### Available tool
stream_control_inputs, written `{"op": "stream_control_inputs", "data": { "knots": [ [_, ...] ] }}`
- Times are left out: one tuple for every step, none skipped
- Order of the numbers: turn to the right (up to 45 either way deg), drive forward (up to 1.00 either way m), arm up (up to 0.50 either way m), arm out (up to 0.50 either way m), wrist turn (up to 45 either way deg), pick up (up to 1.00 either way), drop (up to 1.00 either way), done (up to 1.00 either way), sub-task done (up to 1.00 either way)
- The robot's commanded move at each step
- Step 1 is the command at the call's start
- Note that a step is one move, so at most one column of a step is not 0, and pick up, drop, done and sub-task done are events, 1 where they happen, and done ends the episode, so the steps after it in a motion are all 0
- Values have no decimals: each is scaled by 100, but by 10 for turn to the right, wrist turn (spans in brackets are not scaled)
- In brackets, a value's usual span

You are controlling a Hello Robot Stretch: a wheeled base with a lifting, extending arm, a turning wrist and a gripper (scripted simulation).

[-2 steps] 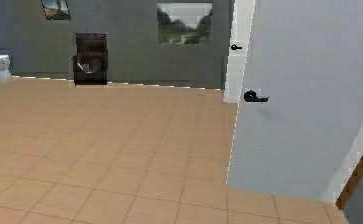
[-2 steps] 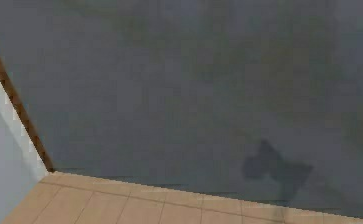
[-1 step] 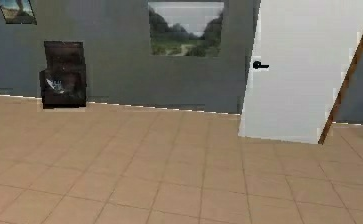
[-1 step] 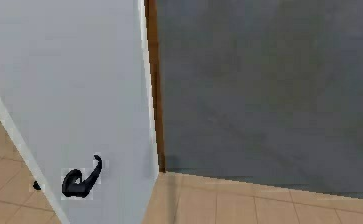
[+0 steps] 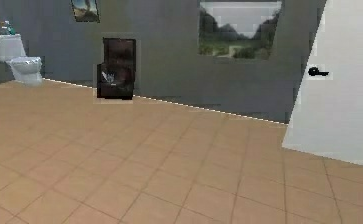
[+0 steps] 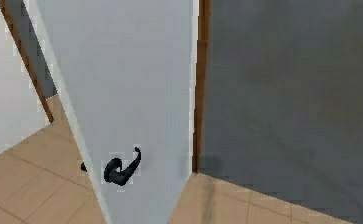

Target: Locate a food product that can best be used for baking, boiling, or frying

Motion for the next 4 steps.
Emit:
{"op": "stream_control_inputs", "data": {
  "knots": [
    [0,5,0,0,0,0,0,0,0],
    [-390,0,0,0,0,0,0,0,0],
    [0,10,0,0,0,0,0,0,0],
    [450,0,0,0,0,0,0,0,0]
  ]
}}
